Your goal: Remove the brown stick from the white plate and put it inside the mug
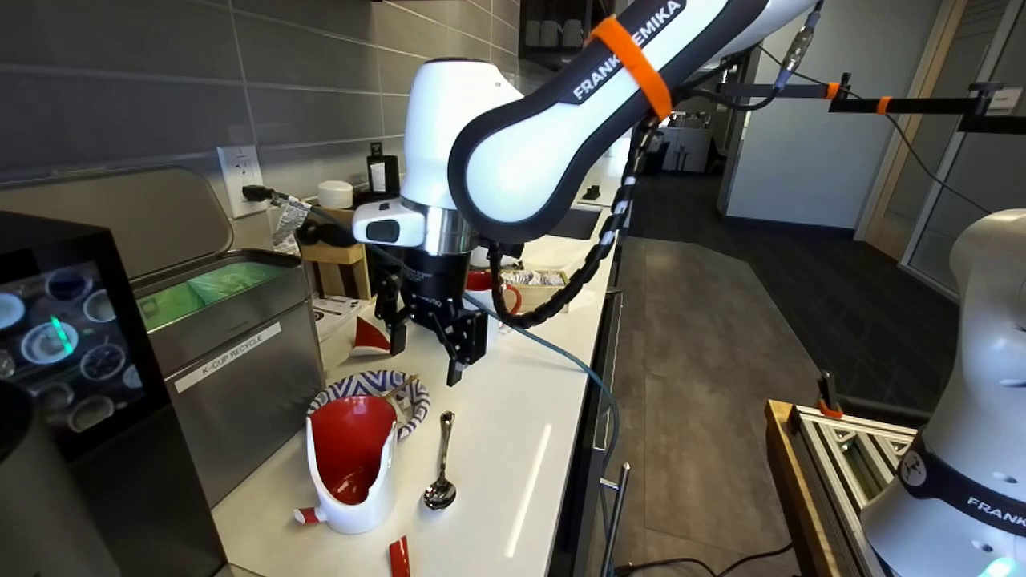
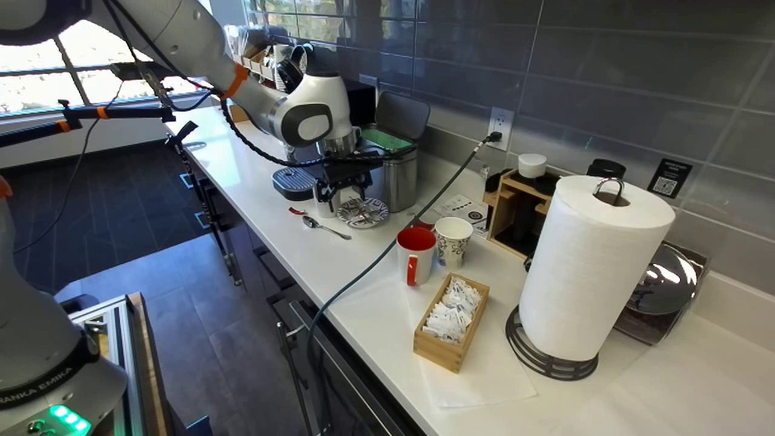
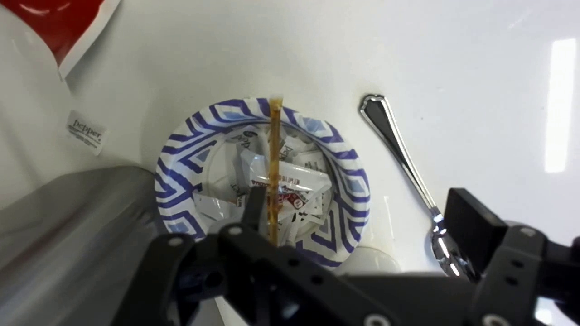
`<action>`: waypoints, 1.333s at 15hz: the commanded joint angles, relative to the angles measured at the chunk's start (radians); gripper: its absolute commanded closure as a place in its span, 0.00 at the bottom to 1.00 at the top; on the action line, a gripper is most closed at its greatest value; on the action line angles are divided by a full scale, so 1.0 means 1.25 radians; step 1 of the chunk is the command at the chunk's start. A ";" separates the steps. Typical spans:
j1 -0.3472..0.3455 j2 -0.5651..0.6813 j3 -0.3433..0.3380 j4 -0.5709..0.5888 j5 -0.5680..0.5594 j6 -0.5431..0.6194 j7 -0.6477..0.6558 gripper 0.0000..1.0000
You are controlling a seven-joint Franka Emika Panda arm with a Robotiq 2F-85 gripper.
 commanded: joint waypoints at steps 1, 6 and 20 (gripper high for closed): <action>-0.033 0.064 0.034 0.053 0.024 0.022 -0.013 0.04; -0.049 0.114 0.043 0.107 0.010 0.026 0.004 0.22; -0.067 0.181 0.043 0.168 -0.006 0.013 0.013 0.83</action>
